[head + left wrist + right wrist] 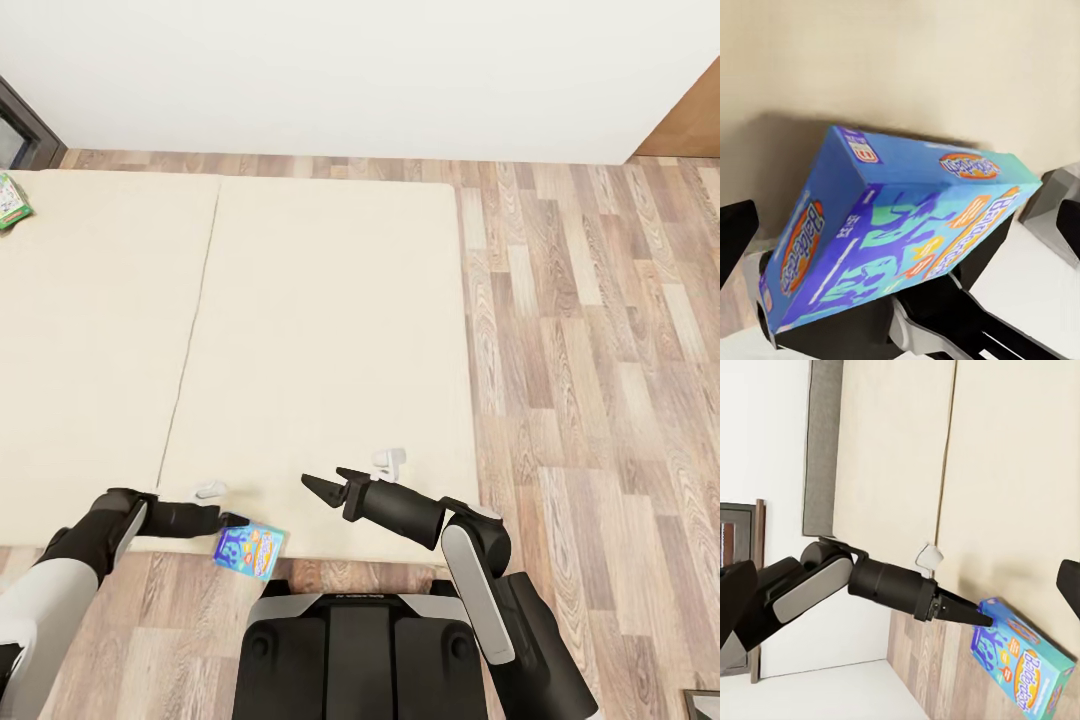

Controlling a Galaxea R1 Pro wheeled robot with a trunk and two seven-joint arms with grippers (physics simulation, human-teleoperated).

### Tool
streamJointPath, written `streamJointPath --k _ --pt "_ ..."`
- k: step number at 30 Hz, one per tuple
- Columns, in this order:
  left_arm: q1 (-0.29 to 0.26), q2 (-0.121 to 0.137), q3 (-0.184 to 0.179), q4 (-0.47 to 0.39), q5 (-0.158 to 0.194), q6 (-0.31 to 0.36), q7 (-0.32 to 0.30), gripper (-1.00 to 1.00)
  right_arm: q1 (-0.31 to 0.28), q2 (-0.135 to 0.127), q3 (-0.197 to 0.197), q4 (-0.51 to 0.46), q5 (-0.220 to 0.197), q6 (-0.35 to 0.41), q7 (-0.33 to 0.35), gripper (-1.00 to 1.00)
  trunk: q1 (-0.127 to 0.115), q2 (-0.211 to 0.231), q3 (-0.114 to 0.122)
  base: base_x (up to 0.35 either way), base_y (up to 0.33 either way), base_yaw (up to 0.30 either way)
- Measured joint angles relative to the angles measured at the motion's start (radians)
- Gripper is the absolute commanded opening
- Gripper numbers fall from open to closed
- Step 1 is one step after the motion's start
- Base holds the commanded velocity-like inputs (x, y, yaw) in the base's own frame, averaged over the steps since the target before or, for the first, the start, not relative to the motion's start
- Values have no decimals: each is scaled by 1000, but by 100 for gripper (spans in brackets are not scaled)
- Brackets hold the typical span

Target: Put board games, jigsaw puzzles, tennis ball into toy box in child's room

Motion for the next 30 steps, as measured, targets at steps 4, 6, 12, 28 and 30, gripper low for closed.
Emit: streamJointPath --k 4,6,12,28,30 --pt "0 11 45 -1 0 2 -2 100 0 0 0 0 0 0 0 100 0 0 0 0 0 0" --pt "0 23 61 -1 -1 3 -3 100 0 0 0 0 0 0 0 100 0 0 0 0 0 0" --pt "0 46 71 -2 -2 3 -7 100 0 0 0 0 0 0 0 100 0 0 0 0 0 0" --pt "1 52 61 -3 -13 2 -8 100 0 0 0 0 0 0 1 100 0 0 0 0 0 0" --pt "4 50 59 -2 -14 2 -7 100 0 0 0 0 0 0 2 100 0 0 0 0 0 0"
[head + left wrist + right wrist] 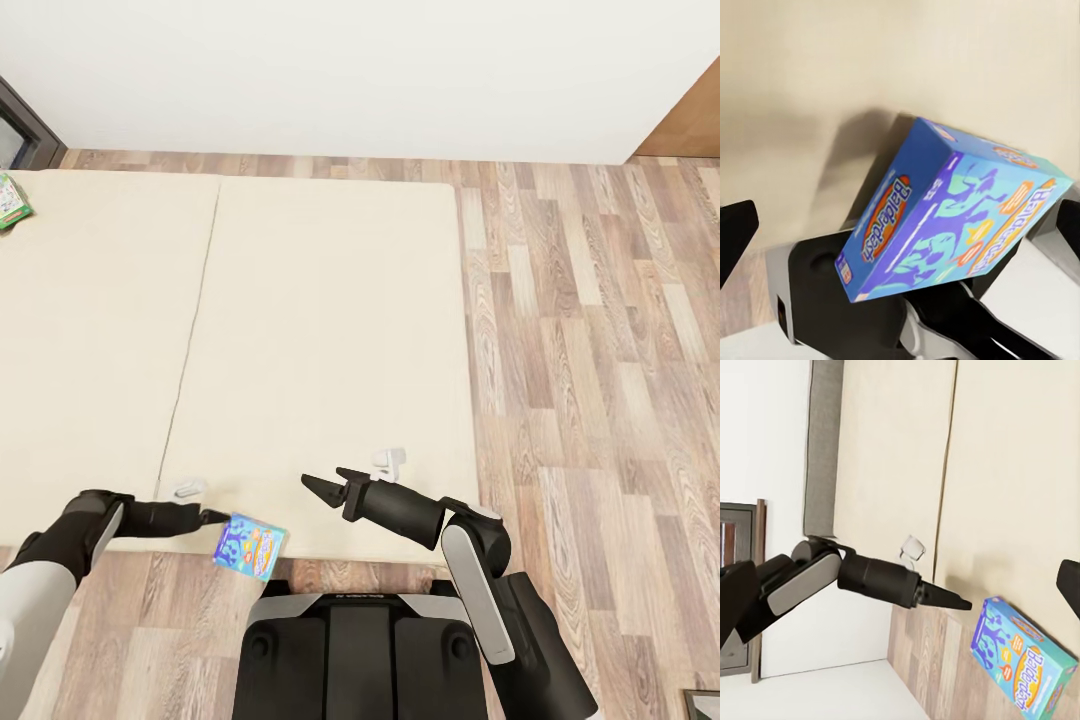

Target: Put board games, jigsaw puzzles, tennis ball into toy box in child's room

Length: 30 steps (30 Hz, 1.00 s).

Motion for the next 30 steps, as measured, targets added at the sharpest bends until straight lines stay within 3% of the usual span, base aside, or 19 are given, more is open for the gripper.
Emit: streamJointPath --k 3,7,11,24,30 --pt "13 -5 -17 0 -11 0 1 100 0 0 0 0 0 0 1 100 0 0 0 0 0 0" --pt "34 -10 -66 1 -41 1 0 100 0 0 0 0 0 0 1 100 0 0 0 0 0 0" --pt "42 -11 -84 1 -52 0 2 100 0 0 0 0 0 0 0 100 0 0 0 0 0 0" --pt "75 -21 -96 1 -62 -1 11 100 0 0 0 0 0 0 -2 100 0 0 0 0 0 0" --pt "77 -50 -127 2 -89 -2 16 100 0 0 0 0 0 0 -1 100 0 0 0 0 0 0"
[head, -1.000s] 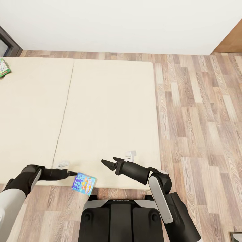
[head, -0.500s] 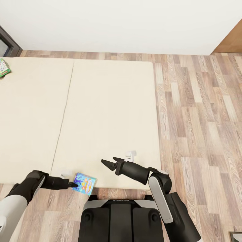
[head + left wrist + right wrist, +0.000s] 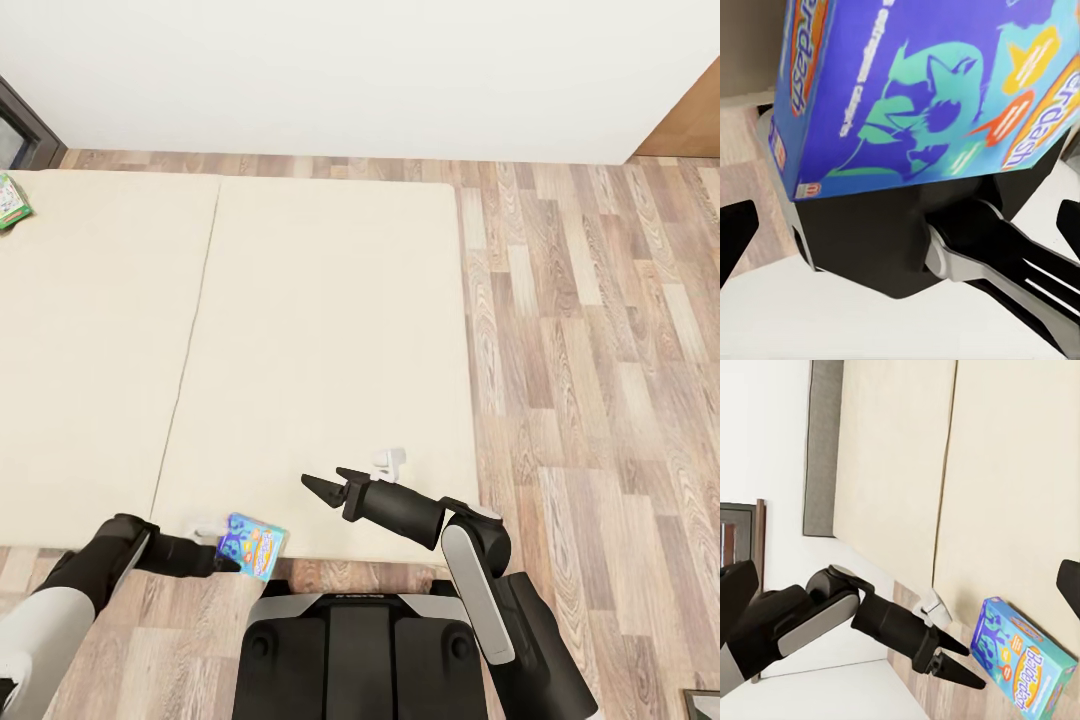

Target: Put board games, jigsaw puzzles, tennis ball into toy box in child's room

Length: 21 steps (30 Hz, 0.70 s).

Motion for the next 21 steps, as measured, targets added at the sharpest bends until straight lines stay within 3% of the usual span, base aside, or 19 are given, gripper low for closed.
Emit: streamJointPath --k 3,9,21 --pt "0 -12 -21 1 -28 0 18 100 0 0 0 0 0 0 0 100 0 0 0 0 0 0" --pt "0 -34 -35 1 -51 1 68 100 0 0 -1 0 0 0 1 100 0 0 0 0 0 0" --pt "0 -69 -38 1 -58 2 120 100 0 -1 -1 0 0 0 3 100 0 0 0 0 0 0"
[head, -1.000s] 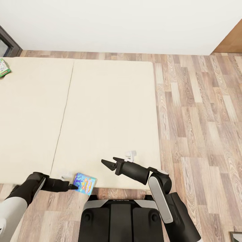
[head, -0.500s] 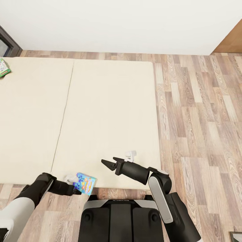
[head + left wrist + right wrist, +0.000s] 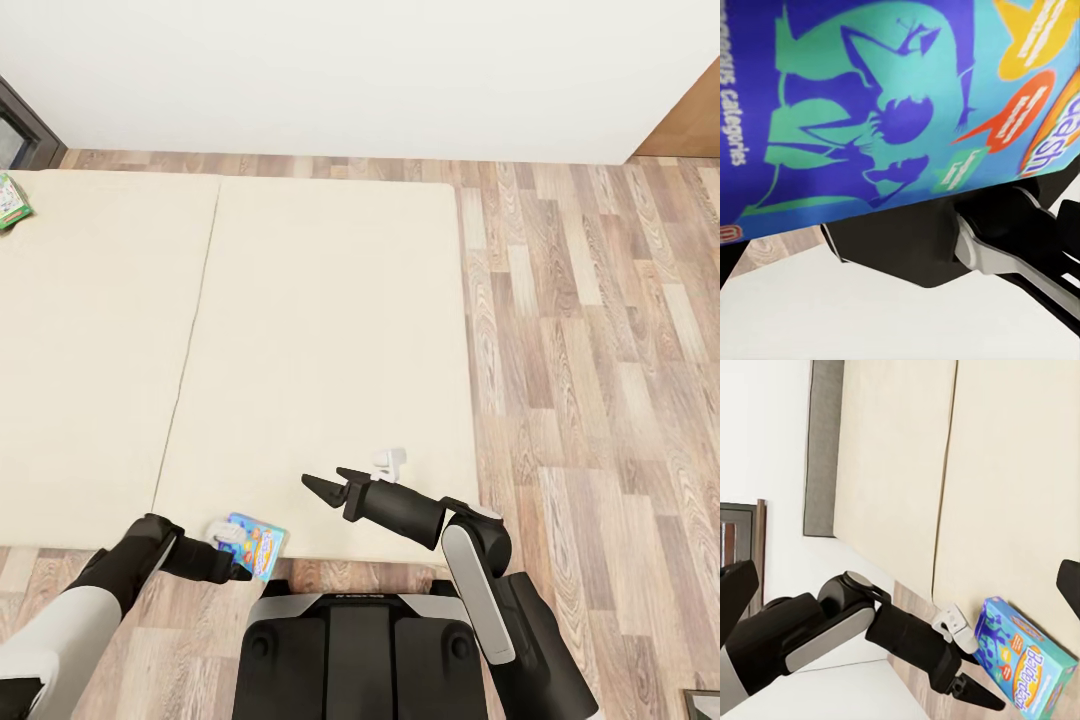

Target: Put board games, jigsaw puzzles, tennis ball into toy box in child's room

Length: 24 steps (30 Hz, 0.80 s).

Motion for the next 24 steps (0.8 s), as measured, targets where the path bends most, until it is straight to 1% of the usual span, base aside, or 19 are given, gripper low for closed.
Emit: streamJointPath --k 14,24 --pt "0 -2 1 0 1 -10 -9 100 0 0 0 0 0 0 2 100 0 0 0 0 0 0" --pt "0 1 9 -11 14 -19 -18 100 0 0 0 0 0 0 2 100 0 0 0 0 0 0"
